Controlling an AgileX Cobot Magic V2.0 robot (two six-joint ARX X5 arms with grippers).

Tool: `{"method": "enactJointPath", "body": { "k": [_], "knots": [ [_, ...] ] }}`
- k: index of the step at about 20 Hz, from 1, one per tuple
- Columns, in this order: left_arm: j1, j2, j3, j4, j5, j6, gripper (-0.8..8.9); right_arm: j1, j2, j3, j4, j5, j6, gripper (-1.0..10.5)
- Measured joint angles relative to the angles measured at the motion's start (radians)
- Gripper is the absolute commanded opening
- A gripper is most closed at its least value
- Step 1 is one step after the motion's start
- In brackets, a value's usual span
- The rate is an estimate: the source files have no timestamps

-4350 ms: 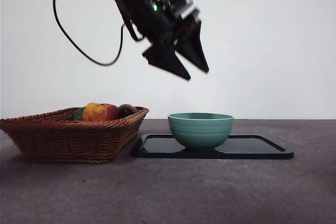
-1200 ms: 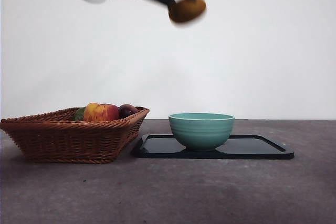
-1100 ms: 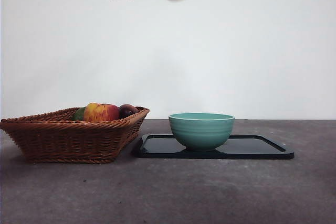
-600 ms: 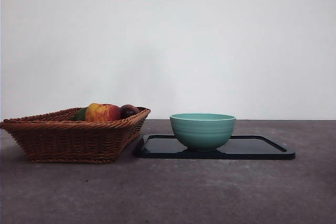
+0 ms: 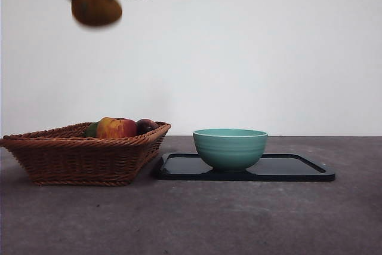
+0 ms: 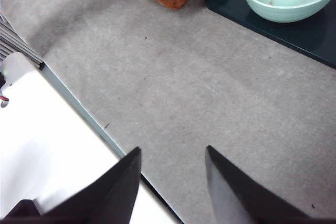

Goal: Pick up the wifruite, put it on the bowl, pick up the plate, put it on desk

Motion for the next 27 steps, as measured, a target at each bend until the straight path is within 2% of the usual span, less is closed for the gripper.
{"method": "enactJointPath", "body": {
  "k": [6,9,13,17,21,22,24,27],
  "knots": [
    [0.0,0.0,-0.299,0.279,-0.121,-0.127,1.22,0.0,0.0,0.0,0.0,0.0,0.0,2.0],
    [0.0,0.0,-0.423,0.389,-0.148,-0.158,1.22,0.0,0.0,0.0,0.017,0.001,0.0,2.0],
    [0.0,0.017,-0.525,0.515,-0.156,-0.162,1.22,0.0,0.0,0.0,0.046,0.001,0.0,2.0],
    [0.0,0.129,-0.525,0.584,-0.156,-0.124,1.22,0.0,0.0,0.0,0.045,0.001,0.0,2.0],
    [0.0,0.19,-0.525,0.608,-0.157,-0.12,1.25,0.0,0.0,0.0,0.046,0.001,0.0,1.9],
    [-0.001,0.191,-0.525,0.61,-0.156,-0.12,1.57,0.0,0.0,0.0,0.045,0.001,0.0,2.0],
    [-0.001,0.191,-0.525,0.612,-0.156,-0.12,3.6,0.0,0.0,0.0,0.046,0.001,0.0,2.0],
    [-0.003,0.2,-0.525,0.606,-0.156,-0.12,3.79,0.0,0.0,0.0,0.045,0.001,0.003,2.0]
  ]
}}
